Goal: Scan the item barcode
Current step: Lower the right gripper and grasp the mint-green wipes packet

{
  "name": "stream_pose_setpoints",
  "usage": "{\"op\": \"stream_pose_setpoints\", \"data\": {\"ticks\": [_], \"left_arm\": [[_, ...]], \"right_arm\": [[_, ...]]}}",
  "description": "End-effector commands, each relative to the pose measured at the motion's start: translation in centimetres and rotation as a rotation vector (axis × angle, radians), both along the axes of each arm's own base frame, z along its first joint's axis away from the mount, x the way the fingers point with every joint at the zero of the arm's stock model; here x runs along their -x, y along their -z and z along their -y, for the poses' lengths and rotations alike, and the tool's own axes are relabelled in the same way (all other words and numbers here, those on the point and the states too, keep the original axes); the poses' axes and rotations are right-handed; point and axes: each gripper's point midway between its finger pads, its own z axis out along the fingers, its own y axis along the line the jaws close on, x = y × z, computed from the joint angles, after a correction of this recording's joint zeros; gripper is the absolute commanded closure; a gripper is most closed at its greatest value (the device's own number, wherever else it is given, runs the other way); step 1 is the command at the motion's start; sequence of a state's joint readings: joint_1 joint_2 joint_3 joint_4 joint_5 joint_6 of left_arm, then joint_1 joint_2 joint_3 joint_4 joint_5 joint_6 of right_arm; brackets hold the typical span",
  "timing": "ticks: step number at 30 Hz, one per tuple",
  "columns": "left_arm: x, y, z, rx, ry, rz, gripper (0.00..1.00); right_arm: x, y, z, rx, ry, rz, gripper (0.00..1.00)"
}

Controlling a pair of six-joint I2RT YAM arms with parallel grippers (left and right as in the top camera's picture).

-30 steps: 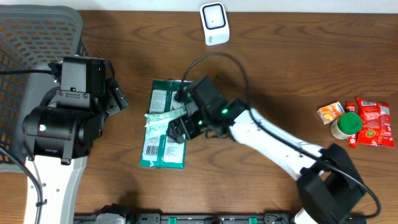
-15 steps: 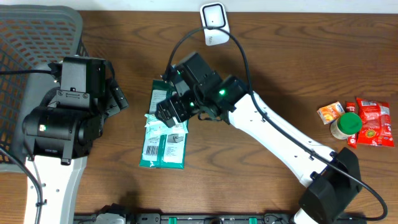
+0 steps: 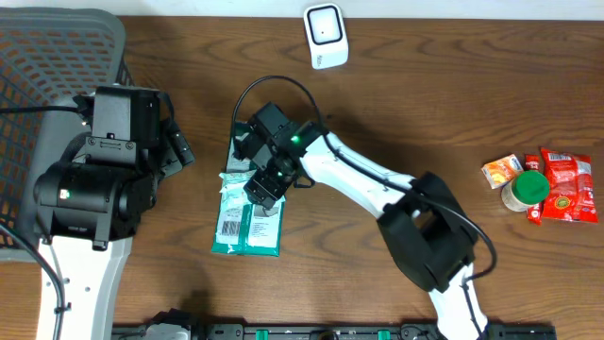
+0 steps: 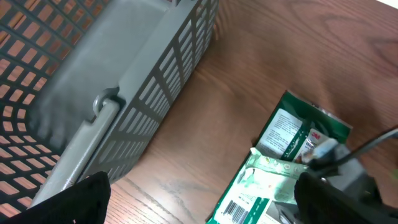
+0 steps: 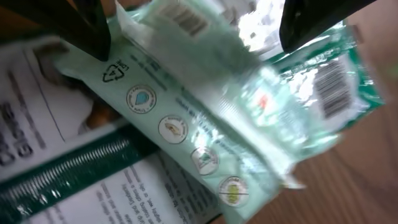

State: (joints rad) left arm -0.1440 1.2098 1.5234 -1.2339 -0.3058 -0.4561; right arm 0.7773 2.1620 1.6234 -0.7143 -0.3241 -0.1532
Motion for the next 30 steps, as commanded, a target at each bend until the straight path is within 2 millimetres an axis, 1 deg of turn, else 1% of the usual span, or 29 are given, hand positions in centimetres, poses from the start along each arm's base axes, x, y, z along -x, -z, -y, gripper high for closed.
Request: {"op": "stream_pose_setpoints", "data": {"ticks": [1, 5, 9, 12, 16, 21, 25, 30], "left_arm": [[0.1, -0.3, -0.4, -0.013, -0.016, 0.006, 0.05], [0.1, -0.3, -0.4, -0.013, -0.016, 0.006, 0.05], [0.1, -0.3, -0.4, -0.013, -0.016, 0.006, 0.05], [0.1, -0.3, -0.4, -0.013, -0.016, 0.006, 0.05], [0.1, -0.3, -0.4, -0.013, -0.016, 0.006, 0.05], [0.1, -0.3, -0.4, -0.013, -0.016, 0.006, 0.05], [0.1, -0.3, -0.4, -0.013, -0.016, 0.006, 0.05], [0.1, -0.3, -0.4, -0.013, -0.016, 0.006, 0.05]], "right_arm": [[0.1, 0.2, -1.0, -0.023, -0.101, 0.057, 0.18], [-0.7, -0.2, -1.8, -0.058, -0.1, 0.095, 0.18], [-1.1, -0.6, -2.3, -0.078, -0.1, 0.117, 0.17], [-1.6, -1.3, -2.7, -0.101, -0.099, 0.141, 0.14], [-2.2, -2.0, -3.3, -0.129, -0.098, 0.172, 0.14], [-2.8, -2.5, -3.9, -0.158, -0.098, 0.205, 0.06], [-2.6, -2.1, -3.7, -0.147, -0.098, 0.192, 0.06], [-1.1, -1.0, -2.9, -0.099, -0.109, 0.138, 0.09]]}}
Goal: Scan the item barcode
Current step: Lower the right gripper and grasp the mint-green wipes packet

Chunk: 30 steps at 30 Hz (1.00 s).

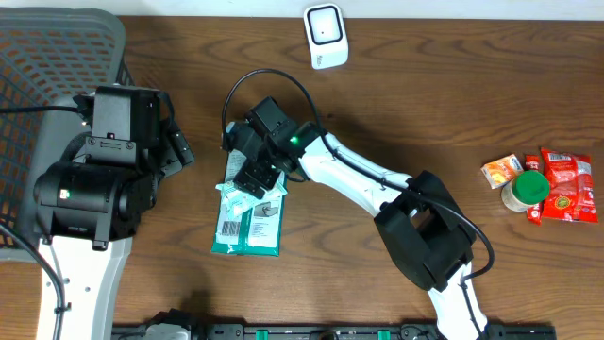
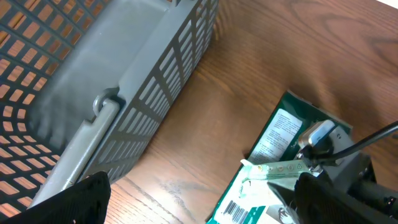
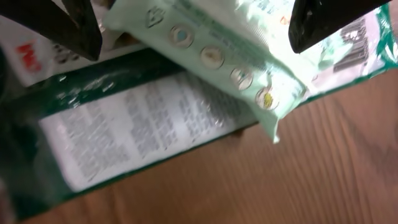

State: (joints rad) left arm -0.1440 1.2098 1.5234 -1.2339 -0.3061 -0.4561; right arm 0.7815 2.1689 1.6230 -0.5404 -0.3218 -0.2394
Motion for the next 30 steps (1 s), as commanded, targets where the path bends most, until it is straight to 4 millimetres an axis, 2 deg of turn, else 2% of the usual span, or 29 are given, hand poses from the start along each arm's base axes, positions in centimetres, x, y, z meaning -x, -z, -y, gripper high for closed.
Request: {"op": "stream_pose_setpoints", "data": {"ticks": [1, 7, 10, 12, 17, 19, 22, 26, 30], "left_arm": [[0.1, -0.3, -0.4, -0.013, -0.016, 0.006, 0.05], [0.1, -0.3, -0.4, -0.013, -0.016, 0.006, 0.05], [0.1, -0.3, -0.4, -0.013, -0.016, 0.006, 0.05], [0.1, -0.3, -0.4, -0.013, -0.016, 0.006, 0.05], [0.1, -0.3, -0.4, -0.013, -0.015, 0.006, 0.05], [0.1, -0.3, -0.4, -0.013, -0.015, 0.006, 0.05], [0.1, -0.3, -0.4, -0.013, -0.016, 0.006, 0.05], [0.1, -0.3, -0.4, -0.013, -0.016, 0.006, 0.05], [0.1, -0.3, -0.4, -0.013, -0.016, 0.006, 0.05]], "right_arm": [[1.7, 0.4, 0.2, 0.031, -0.03, -0.036, 0.09], [3.8, 1.6, 2.5, 0.129, -0.023, -0.138, 0.07], [4.8, 1.2, 3.1, 0.148, 0.022, -0.204, 0.1], [5.8, 0.1, 2.8, 0.116, 0.007, -0.251, 0.11], [8.4, -5.0, 1.6, -0.034, -0.067, -0.339, 0.1], [8.8, -6.7, 1.5, -0.067, -0.08, -0.332, 0.09], [7.7, -8.0, 1.9, -0.062, -0.058, -0.246, 0.05], [4.1, -7.9, 3.0, 0.013, 0.025, -0.061, 0.01], [2.8, -7.5, 1.8, -0.035, -0.008, -0.017, 0.01]]}}
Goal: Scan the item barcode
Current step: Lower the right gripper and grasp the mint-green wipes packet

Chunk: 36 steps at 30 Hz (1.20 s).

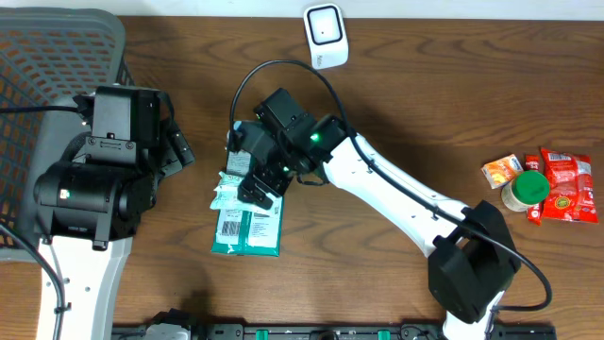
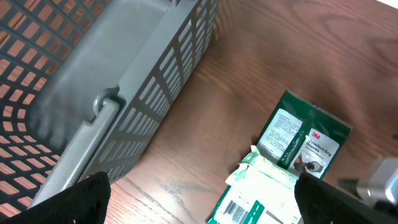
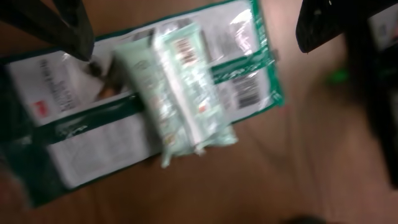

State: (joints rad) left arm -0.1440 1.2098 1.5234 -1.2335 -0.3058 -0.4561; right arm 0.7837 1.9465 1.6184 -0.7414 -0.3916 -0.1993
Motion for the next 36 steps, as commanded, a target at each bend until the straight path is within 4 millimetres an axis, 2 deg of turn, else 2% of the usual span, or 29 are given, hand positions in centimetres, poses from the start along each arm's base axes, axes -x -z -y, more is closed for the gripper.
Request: {"op": "stream_pose_setpoints", "data": {"ticks": [1, 10, 12, 15, 16, 23, 26, 32, 34, 36], "left_arm": [[0.1, -0.3, -0.4, -0.014, -0.016, 0.005, 0.05], [0.1, -0.3, -0.4, -0.013, -0.016, 0.006, 0.05], [0.1, -0.3, -0.4, -0.013, -0.016, 0.006, 0.05], [0.1, -0.3, -0.4, -0.013, -0.016, 0.006, 0.05], [0.1, -0.3, -0.4, -0.014, -0.016, 0.005, 0.05], [0.1, -0.3, -0.4, -0.013, -0.016, 0.006, 0.05], [0.1, -0.3, -0.4, -0.013, -0.016, 0.006, 0.05], [0.1, -0.3, -0.4, -0.013, -0.016, 0.006, 0.05], [0.1, -0.3, -0.4, -0.013, -0.016, 0.006, 0.05], [0.1, -0.3, -0.4, -0.013, -0.016, 0.006, 0.05]], "right_arm": [[-1.1, 1.5, -0.5, 0.01, -0.009, 0.035, 0.01], [-2.8, 6.9, -2.2, 0.014, -0.011, 0.027, 0.01], [-2.8, 7.5, -2.0, 0.026, -0.008, 0.015, 0.05], [-2.4, 8.0, -1.5, 0.047, -0.007, -0.007, 0.11], [-2.0, 8.2, -1.3, 0.062, -0.009, -0.024, 0.15], [-0.4, 8.9, -0.5, 0.113, -0.021, -0.079, 0.19], [-0.1, 9.0, -0.4, 0.121, -0.025, -0.084, 0.19], [-0.5, 9.1, -0.7, 0.104, -0.023, -0.063, 0.11], [-0.6, 9.3, -0.7, 0.101, -0.022, -0.06, 0.11], [-0.3, 9.5, -0.6, 0.105, -0.019, -0.076, 0.15]]}}
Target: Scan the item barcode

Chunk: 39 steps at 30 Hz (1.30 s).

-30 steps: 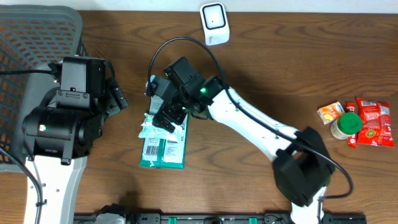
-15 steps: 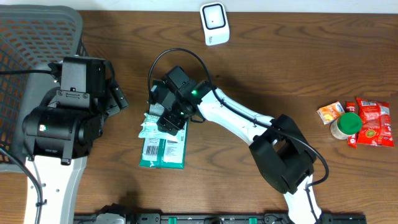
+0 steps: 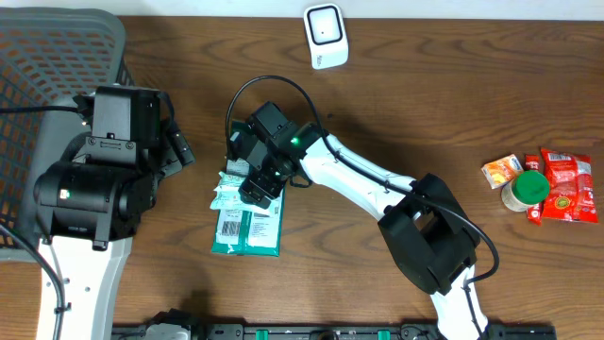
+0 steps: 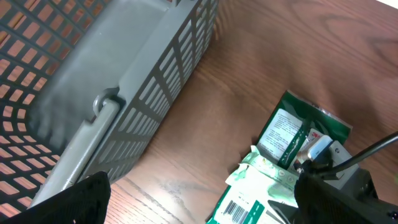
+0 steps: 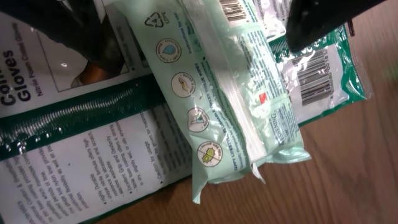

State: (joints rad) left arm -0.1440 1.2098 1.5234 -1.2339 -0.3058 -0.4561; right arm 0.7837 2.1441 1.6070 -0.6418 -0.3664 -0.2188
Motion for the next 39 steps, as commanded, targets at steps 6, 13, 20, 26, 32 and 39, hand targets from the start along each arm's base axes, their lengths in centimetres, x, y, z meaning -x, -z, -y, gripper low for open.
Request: {"op": "stream_pose_setpoints", "data": {"ticks": [6, 13, 20, 26, 32, 39], "left_arm": [[0.1, -0.3, -0.4, -0.013, -0.016, 0.006, 0.05], [0.1, -0.3, -0.4, -0.013, -0.016, 0.006, 0.05], [0.1, -0.3, -0.4, -0.013, -0.016, 0.006, 0.05], [0.1, -0.3, -0.4, -0.013, -0.016, 0.006, 0.05], [0.1, -0.3, -0.4, -0.013, -0.016, 0.006, 0.05], [0.1, -0.3, -0.4, -0.013, -0.016, 0.006, 0.05]], "right_arm": [[4.2, 0.2, -0.1, -0.03, -0.056, -0.188, 0.2], [7.0, -1.3, 0.0, -0.084, -0.092, -0.349, 0.25], [3.3, -0.6, 1.0, -0.049, 0.034, -0.266, 0.22], [0.9, -0.8, 0.3, -0.082, 0.141, -0.223, 0.19], [1.1, 0.5, -0.1, -0.002, 0.15, -0.134, 0.2], [1.4, 2.0, -1.2, 0.012, 0.137, -0.06, 0.2]]}}
